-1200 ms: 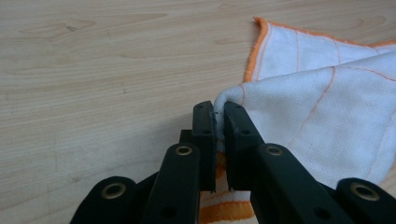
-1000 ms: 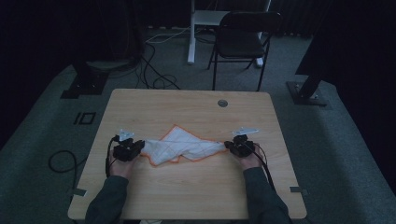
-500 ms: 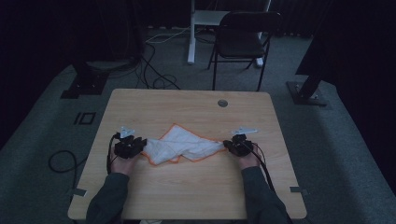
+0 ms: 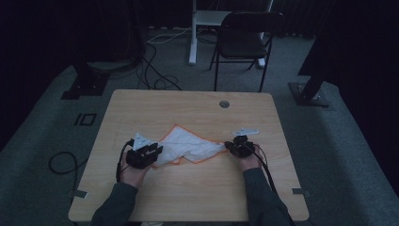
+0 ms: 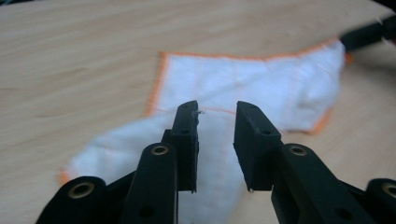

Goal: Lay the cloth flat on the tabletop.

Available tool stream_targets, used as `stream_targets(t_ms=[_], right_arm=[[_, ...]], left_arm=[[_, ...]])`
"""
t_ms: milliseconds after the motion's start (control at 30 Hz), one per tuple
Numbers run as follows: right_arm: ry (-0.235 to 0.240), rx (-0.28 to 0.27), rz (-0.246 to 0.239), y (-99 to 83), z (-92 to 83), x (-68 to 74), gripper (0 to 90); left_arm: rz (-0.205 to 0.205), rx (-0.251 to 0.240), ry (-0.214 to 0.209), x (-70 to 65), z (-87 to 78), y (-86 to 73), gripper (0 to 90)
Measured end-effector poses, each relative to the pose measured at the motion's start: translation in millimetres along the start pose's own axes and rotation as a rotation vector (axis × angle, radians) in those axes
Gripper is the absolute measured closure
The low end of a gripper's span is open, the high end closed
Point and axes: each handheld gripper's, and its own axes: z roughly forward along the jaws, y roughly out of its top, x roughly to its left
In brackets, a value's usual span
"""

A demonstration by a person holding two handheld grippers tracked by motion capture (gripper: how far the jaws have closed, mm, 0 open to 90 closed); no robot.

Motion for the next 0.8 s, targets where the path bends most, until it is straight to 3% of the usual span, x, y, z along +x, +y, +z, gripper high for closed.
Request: stream_targets(t_ms=[33,267,400,800], right_arm=[[0.000,0.000,0.000,0.0,0.0,0.0,88.9],[-0.001,0.005,-0.006,-0.4,1.3,1.3,88.9],[0.000,0.005,-0.006,-0.8,1.9,1.7,88.9],[0.001,0.006,-0.006,-1.9,3.4,2.9,88.9]], left_arm=[[0.000,0.000,0.000,0.0,0.0,0.0,71.8],[0.066,0.059,-0.102,-33.6,14.7,-10.5,76.5],[0.117,0.097,-0.137,-48.4,26.5,-16.4,77.0],[0.100,0.134,-0.092,-47.0,51.1,-21.4,71.7]])
